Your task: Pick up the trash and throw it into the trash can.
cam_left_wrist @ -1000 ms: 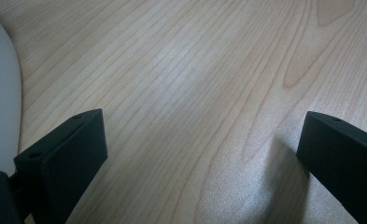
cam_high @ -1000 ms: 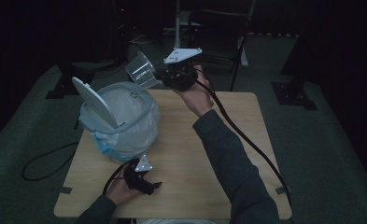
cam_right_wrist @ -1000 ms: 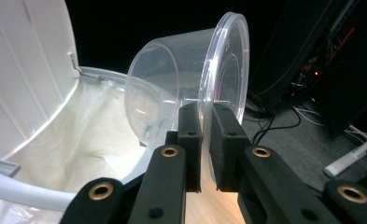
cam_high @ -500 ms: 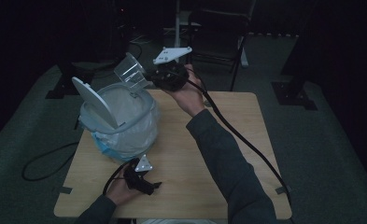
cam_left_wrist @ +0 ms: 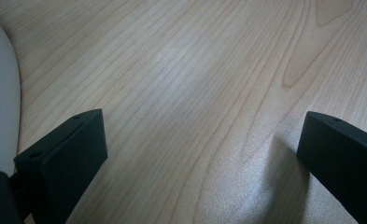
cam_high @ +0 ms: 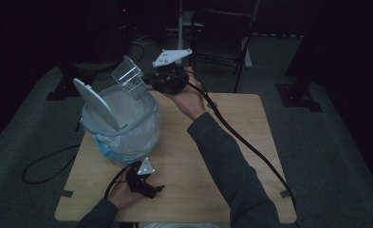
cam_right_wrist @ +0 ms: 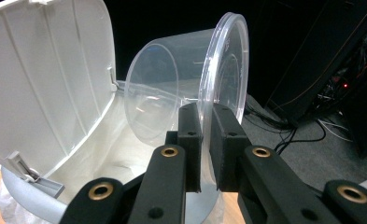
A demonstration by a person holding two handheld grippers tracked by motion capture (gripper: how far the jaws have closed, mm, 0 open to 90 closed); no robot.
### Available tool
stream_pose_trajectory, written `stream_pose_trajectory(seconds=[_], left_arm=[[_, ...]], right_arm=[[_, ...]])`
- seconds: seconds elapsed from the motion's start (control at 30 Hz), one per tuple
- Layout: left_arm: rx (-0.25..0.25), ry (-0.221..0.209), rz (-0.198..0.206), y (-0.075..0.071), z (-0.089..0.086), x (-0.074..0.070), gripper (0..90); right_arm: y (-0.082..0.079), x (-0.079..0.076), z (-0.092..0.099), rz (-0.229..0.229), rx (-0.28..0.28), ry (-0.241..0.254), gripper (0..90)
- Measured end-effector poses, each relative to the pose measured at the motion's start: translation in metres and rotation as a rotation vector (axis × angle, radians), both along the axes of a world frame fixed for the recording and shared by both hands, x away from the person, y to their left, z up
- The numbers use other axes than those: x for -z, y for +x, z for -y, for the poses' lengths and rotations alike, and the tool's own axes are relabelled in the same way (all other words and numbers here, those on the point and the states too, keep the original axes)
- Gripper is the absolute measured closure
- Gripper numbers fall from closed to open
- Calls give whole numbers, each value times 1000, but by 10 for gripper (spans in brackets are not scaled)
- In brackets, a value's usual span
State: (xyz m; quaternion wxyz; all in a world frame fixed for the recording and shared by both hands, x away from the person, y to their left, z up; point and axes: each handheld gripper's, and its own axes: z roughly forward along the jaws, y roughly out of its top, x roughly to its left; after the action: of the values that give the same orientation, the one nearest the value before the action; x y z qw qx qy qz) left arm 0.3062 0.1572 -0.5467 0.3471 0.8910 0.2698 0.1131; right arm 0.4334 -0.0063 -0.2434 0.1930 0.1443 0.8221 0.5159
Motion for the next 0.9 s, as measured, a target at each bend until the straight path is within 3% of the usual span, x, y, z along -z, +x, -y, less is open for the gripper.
stream_pose_trajectory(seconds=[0.27,0.9], left_arm=[[1,1,1,0,0,0,21],[4,0,0,0,0,0,22]], right_arm=[[-4,-5,-8,5,-13,-4,831],[-9,3,-23,-1,-45,-33,830]])
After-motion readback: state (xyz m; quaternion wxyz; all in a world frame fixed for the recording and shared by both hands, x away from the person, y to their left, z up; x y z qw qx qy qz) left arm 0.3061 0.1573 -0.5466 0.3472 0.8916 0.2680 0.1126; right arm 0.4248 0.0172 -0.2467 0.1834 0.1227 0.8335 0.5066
